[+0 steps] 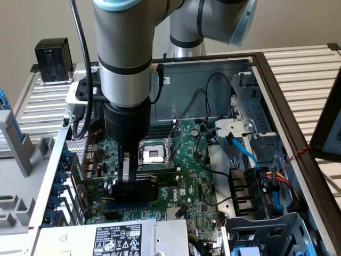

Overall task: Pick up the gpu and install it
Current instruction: 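Press down on the gpu until it lock into place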

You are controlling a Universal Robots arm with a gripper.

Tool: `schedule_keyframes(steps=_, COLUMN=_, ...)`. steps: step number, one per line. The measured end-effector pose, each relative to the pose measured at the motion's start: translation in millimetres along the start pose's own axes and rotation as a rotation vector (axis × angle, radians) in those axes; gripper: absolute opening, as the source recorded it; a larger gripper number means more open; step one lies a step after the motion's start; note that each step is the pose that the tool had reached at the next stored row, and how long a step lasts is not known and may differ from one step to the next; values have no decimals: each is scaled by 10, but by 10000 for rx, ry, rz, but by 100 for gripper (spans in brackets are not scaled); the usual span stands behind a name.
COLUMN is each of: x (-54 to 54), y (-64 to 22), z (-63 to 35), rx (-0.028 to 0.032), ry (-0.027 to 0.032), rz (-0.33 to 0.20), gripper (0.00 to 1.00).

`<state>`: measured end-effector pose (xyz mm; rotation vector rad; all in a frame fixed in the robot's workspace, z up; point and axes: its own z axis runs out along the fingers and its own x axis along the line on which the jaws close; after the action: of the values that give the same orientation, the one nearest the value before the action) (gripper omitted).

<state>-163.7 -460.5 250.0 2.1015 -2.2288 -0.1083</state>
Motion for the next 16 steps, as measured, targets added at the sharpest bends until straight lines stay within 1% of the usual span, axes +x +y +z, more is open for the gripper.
schedule_keyframes(steps=16, x=4, y=0, z=-1, rx=-1, ry=3, rz=-14, gripper=26)
